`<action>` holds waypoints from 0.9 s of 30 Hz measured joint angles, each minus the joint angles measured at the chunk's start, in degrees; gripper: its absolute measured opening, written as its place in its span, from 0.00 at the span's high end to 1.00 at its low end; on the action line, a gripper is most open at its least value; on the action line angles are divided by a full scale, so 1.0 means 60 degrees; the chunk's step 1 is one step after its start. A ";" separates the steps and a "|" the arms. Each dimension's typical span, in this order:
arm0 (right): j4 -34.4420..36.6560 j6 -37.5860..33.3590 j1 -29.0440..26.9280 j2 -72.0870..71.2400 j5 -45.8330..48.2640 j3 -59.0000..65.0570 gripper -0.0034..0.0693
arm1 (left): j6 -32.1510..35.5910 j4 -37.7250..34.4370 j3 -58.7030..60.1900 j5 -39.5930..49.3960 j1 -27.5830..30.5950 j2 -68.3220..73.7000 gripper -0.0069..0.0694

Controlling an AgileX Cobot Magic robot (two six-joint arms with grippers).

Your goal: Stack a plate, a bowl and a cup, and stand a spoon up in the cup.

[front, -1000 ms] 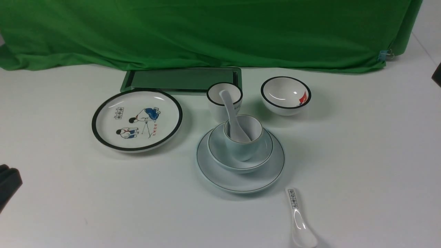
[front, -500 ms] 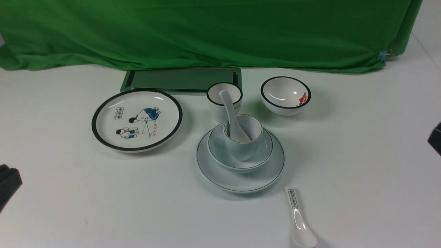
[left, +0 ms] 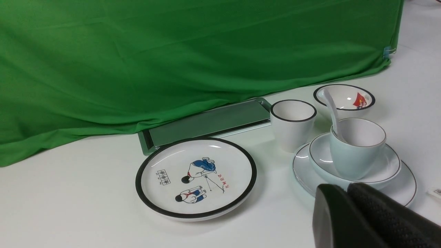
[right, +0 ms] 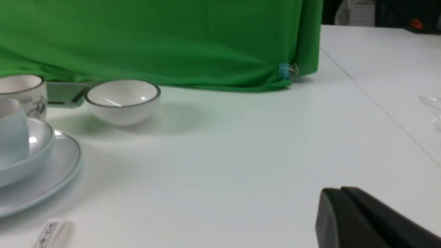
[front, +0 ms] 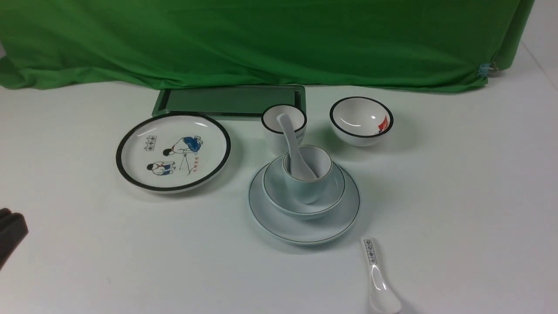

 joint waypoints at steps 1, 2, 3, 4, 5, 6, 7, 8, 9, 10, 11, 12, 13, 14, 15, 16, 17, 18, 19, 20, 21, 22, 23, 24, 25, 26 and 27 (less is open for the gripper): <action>-0.0009 0.0012 0.0000 -0.0015 0.0224 0.0000 0.94 | 0.0000 0.0000 0.0000 0.0000 0.0000 0.0000 0.92; -0.0009 0.0020 0.0000 -0.0035 0.0458 0.0000 0.94 | 0.0000 0.0000 0.0000 0.0000 0.0000 0.0000 0.92; -0.0017 0.0020 0.0000 -0.0046 0.0726 0.0000 0.94 | 0.0000 0.0000 0.0000 0.0000 0.0000 0.0000 0.92; -0.0017 0.0020 0.0000 -0.0055 0.0896 0.0004 0.94 | 0.0000 0.0000 0.0000 0.0000 0.0000 0.0000 0.92; -0.0017 0.0020 0.0000 -0.0055 0.0993 0.0012 0.94 | 0.0000 0.0000 0.0000 0.0000 0.0000 0.0000 0.92; -0.0017 0.0010 0.0000 -0.0055 0.1065 0.0012 0.94 | 0.0000 0.0000 0.0000 0.0000 0.0000 0.0000 0.92; -0.0017 0.0010 0.0000 -0.0055 0.1105 0.0012 0.94 | 0.0000 0.0000 0.0000 0.0000 0.0000 0.0000 0.92; -0.0017 0.0010 0.0000 -0.0055 0.1123 0.0012 0.94 | 0.0000 0.0000 0.0000 0.0000 0.0000 0.0000 0.92; -0.0017 0.0010 0.0000 -0.0055 0.1123 0.0012 0.94 | 0.0000 0.0000 0.0000 0.0000 0.0000 0.0000 0.92; -0.0017 0.0010 0.0000 -0.0055 0.1123 0.0012 0.94 | 0.0000 0.0000 0.0000 0.0000 0.0000 0.0000 0.92; -0.0017 0.0010 0.0000 -0.0055 0.1123 0.0012 0.93 | 0.0050 0.0000 0.0000 0.0000 0.0000 0.0000 0.92; -0.0017 0.0010 0.0000 -0.0055 0.1123 0.0012 0.93 | 0.0059 0.0000 0.0000 0.0000 0.0000 0.0000 0.92; -0.0017 0.0010 0.0000 -0.0055 0.1123 0.0012 0.93 | 0.0068 0.0000 0.0000 0.0000 0.0000 0.0000 0.92; -0.0017 0.0010 0.0000 -0.0055 0.1123 0.0012 0.93 | 0.0068 0.0000 0.0000 0.0000 0.0000 0.0000 0.92; -0.0017 0.0010 0.0000 -0.0055 0.1123 0.0012 0.93 | 0.0076 0.0000 0.0000 0.0000 0.0000 0.0000 0.92; -0.0017 0.0010 0.0000 -0.0055 0.1123 0.0012 0.93 | 0.0085 0.0000 0.0000 0.0000 0.0000 0.0000 0.92; -0.0017 0.0010 0.0000 -0.0055 0.1123 0.0012 0.93 | 0.0085 0.0000 0.0000 0.0000 0.0000 0.0000 0.92; -0.0017 0.0010 0.0000 -0.0055 0.1123 0.0012 0.92 | 0.0085 0.0000 0.0000 0.0000 0.0000 0.0000 0.92; -0.0017 0.0002 0.0000 -0.0055 0.1123 0.0012 0.91 | 0.0094 0.0000 0.0000 0.0000 0.0000 0.0000 0.92; -0.0017 0.0002 0.0000 -0.0055 0.1123 0.0012 0.91 | 0.0094 0.0000 0.0000 0.0000 0.0000 0.0000 0.92; -0.0017 0.0002 0.0000 -0.0055 0.1123 0.0012 0.91 | 0.0094 0.0000 0.0000 0.0000 0.0000 0.0000 0.92; -0.0017 0.0002 0.0000 -0.0055 0.1123 0.0012 0.90 | 0.0094 0.0000 0.0000 0.0000 0.0000 0.0000 0.92; -0.0017 0.0002 0.0000 -0.0055 0.1123 0.0012 0.90 | 0.0094 0.0000 0.0000 0.0000 0.0000 0.0000 0.92; -0.0017 0.0002 0.0000 -0.0055 0.1123 0.0012 0.89 | 0.0094 0.0000 0.0000 0.0000 0.0000 0.0000 0.92; -0.0017 0.0002 0.0000 -0.0055 0.1123 0.0012 0.88 | 0.0103 0.0000 0.0000 0.0000 0.0000 0.0000 0.92; -0.0017 0.0002 0.0000 -0.0055 0.1123 0.0012 0.88 | 0.0114 0.0000 0.0000 0.0000 0.0000 0.0000 0.92; -0.0017 0.0002 0.0000 -0.0055 0.1123 0.0012 0.88 | 0.0114 0.0000 0.0000 0.0000 0.0000 0.0000 0.92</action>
